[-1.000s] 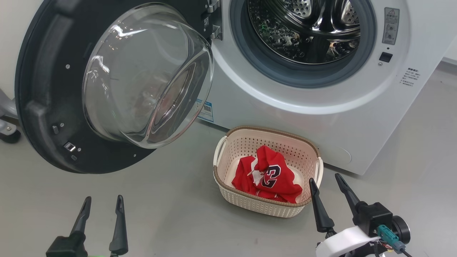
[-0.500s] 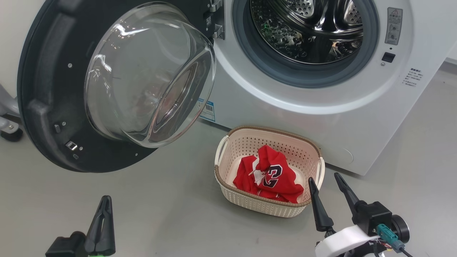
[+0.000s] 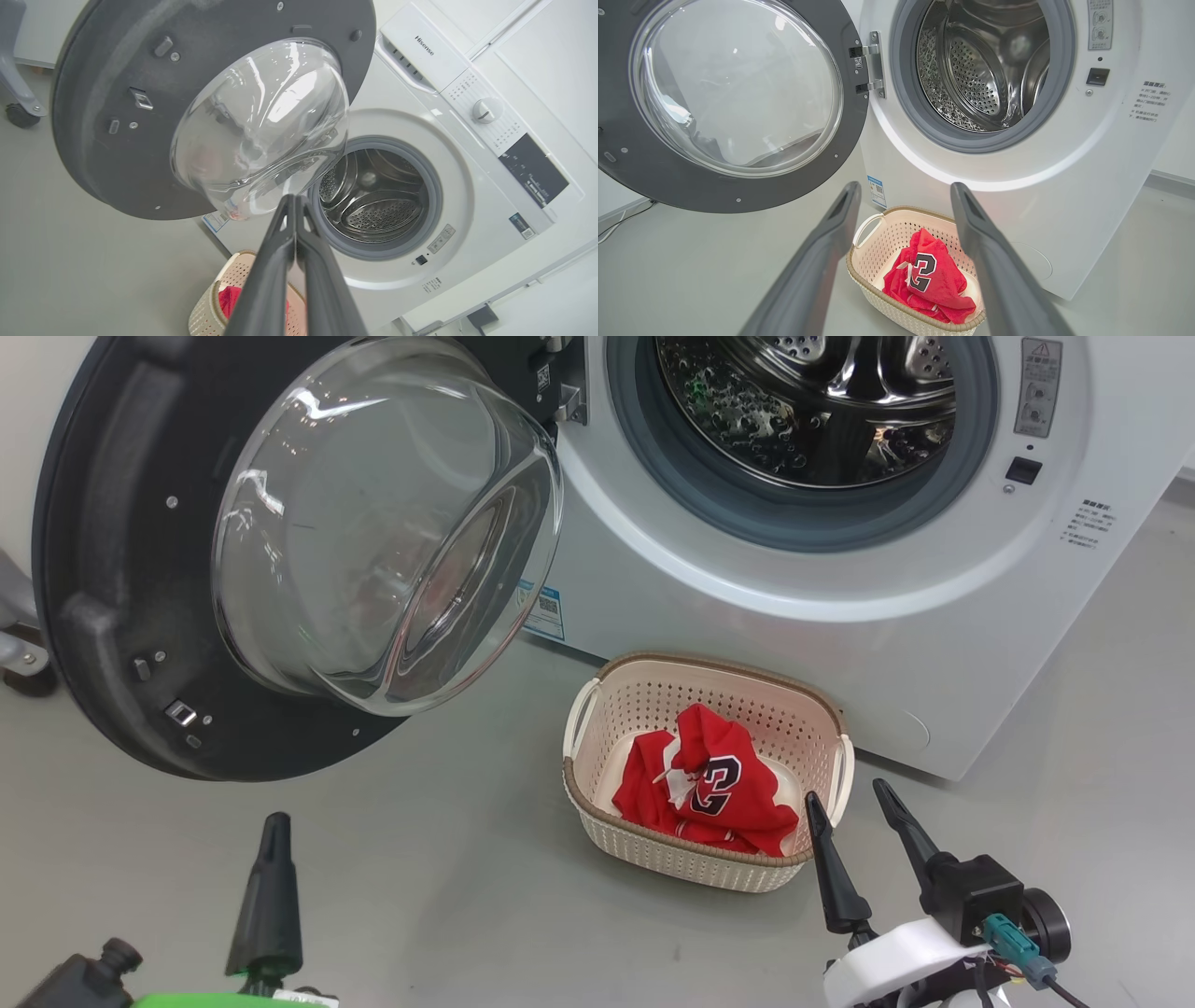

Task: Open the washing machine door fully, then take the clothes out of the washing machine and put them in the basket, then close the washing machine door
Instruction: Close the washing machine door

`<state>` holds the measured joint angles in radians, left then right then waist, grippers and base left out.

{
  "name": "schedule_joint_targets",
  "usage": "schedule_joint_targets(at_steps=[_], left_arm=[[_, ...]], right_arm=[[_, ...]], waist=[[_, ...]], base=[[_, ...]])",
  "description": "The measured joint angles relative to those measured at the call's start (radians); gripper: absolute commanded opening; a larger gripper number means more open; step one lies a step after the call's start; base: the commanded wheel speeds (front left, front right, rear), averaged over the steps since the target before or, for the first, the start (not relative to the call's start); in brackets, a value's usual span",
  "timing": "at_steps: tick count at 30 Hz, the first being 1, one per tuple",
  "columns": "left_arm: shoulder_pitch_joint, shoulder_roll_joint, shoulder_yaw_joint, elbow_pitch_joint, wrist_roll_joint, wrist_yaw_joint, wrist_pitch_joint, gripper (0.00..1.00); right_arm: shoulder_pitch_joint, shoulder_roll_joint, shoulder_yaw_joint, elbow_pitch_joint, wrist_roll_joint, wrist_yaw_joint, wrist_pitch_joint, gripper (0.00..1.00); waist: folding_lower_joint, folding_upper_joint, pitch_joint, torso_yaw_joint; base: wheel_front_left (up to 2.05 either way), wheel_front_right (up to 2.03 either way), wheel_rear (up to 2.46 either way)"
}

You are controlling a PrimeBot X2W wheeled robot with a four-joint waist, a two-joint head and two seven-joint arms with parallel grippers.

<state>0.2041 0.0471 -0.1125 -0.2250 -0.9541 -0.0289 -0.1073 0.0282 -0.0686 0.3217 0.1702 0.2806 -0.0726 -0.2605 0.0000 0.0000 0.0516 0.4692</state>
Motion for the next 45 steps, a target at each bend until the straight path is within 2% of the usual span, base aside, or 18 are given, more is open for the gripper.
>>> schedule_joint_targets(at_steps=[4,7,10,13,16,18,20,24,27,30,38,45], left_arm=[[0.001,-0.001,-0.051,-0.064,-0.204,-0.003,-0.058,0.00],[0.001,-0.001,-0.034,-0.099,-0.347,-0.022,-0.102,0.00],[0.000,-0.001,0.050,-0.113,-0.490,-0.040,-0.120,0.00],[-0.011,-0.001,0.176,-0.112,-0.633,-0.052,-0.110,0.00],[-0.068,-0.003,0.316,-0.103,-0.715,-0.057,-0.109,0.00],[-0.097,0.006,0.372,-0.083,-0.746,-0.057,-0.103,0.00],[-0.123,0.038,0.416,-0.059,-0.783,-0.057,-0.086,0.00],[-0.185,0.127,0.495,0.002,-0.845,-0.054,-0.048,0.00],[-0.223,0.197,0.528,0.059,-0.887,-0.035,-0.005,0.00],[-0.246,0.271,0.537,0.123,-0.907,-0.007,0.052,0.00],[-0.297,0.416,0.523,0.261,-0.954,0.065,0.189,0.00],[-0.369,0.474,0.471,0.352,-0.957,0.095,0.280,0.00]], right_arm=[[-0.001,-0.004,-0.002,0.000,-0.001,0.000,0.000,1.00],[-0.002,-0.006,-0.001,0.000,-0.002,0.000,0.000,1.00],[-0.007,-0.006,-0.002,-0.001,-0.002,0.000,0.000,1.00],[-0.014,-0.007,-0.002,-0.002,-0.002,0.000,0.000,1.00],[-0.022,-0.012,-0.005,-0.007,-0.010,0.000,0.006,1.00],[-0.022,-0.012,-0.007,-0.010,-0.011,0.000,0.009,1.00],[-0.025,-0.015,-0.007,-0.013,-0.011,0.000,0.009,1.00],[-0.043,-0.024,-0.002,-0.019,-0.021,0.000,0.019,1.00],[-0.057,-0.026,0.004,-0.022,-0.029,0.001,0.020,1.00],[-0.066,-0.029,0.006,-0.026,-0.029,0.002,0.028,1.00],[-0.088,-0.036,0.009,-0.035,-0.037,0.009,0.039,1.00],[-0.104,-0.045,0.010,-0.043,-0.044,0.009,0.048,1.00]], waist=[[0.0000,0.0000,0.009,0.000],[0.0000,0.0000,0.015,0.000],[0.0000,0.0000,0.019,0.000],[0.0000,0.0000,0.028,0.000],[0.0000,0.0000,0.042,0.001],[0.0000,0.0000,0.049,0.002],[0.0000,0.0000,0.057,0.002],[0.0000,0.0000,0.073,0.001],[0.0000,0.0000,0.083,-0.006],[0.0000,0.0000,0.093,-0.016],[0.0000,0.0000,0.121,-0.049],[0.0000,0.0000,0.153,-0.078]], base=[[0.00,0.00,0.00],[0.00,0.00,0.00],[0.00,0.00,0.00],[0.00,0.00,0.00],[0.00,0.00,0.00],[0.00,0.00,0.00],[0.00,0.00,0.00],[0.00,0.00,0.00],[0.00,0.00,0.00],[0.00,0.00,0.00],[0.00,0.00,0.00],[0.00,0.00,0.00]])
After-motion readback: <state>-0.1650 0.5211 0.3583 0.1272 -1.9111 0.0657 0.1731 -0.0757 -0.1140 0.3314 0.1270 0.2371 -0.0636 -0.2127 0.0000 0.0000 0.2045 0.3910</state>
